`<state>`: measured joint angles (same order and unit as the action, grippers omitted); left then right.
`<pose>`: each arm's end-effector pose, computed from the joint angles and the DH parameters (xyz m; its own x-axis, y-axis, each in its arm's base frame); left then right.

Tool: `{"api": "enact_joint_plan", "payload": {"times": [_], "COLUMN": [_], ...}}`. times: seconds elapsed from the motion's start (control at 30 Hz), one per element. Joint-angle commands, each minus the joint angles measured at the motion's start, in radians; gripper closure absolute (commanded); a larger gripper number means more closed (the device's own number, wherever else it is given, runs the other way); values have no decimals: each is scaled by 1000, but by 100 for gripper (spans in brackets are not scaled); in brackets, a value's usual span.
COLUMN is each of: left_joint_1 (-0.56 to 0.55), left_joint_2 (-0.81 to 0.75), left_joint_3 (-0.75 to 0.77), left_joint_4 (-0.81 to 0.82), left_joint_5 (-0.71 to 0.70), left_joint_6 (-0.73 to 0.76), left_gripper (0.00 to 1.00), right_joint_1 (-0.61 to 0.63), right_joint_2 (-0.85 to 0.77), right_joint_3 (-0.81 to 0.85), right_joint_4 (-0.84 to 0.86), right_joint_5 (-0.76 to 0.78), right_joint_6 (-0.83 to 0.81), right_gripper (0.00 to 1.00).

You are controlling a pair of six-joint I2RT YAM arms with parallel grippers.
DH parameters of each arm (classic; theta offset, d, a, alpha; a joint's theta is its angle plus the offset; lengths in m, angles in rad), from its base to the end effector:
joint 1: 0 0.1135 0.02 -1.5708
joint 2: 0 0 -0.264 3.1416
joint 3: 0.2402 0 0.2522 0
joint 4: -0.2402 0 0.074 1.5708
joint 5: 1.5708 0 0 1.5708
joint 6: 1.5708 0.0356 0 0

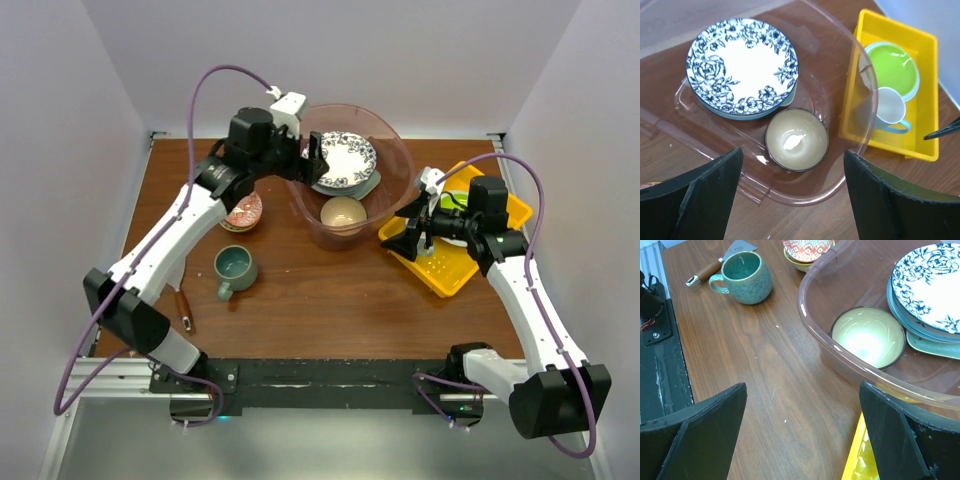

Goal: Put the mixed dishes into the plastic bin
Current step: Pick up the bowl from the center of the board.

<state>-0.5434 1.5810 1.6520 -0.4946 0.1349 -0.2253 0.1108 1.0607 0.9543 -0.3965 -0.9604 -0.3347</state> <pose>0.3077 -0.1915 0.4098 -0.4808 0.0318 -0.8762 0.5231 0.8124 -0.2575 0.2192 0.0537 0.3320 -0.1972 -0.2114 -0.9573 -0.8912 0.4456 0.0852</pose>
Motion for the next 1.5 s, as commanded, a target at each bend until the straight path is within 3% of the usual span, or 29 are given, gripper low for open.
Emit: {"api": "enact_joint_plan", "payload": {"times": [0.0,0.5,1.13,1.47], "left_joint_1": [29,168,172,172], "left_joint_2": [-133,-447,-817,-921], "left_joint_3": [-55,-299,-561,-707], "left_joint_4": [106,217,99,71], "left_joint_5": [43,57,-162,-254], "left_joint_6": [-34,-56,4,-8], "left_gripper": [12,4,2,2], "right_joint_1": [-2,-3,-3,-3], "right_joint_2": [-1,4,12,16], "right_joint_3": [31,31,31,27], "right_joint_4": [16,13,5,5], "right_joint_5": [-6,-9,-9,-6], "right_joint_6": [-18,-26,-41,-49], "right_gripper": [2,2,2,2]}}
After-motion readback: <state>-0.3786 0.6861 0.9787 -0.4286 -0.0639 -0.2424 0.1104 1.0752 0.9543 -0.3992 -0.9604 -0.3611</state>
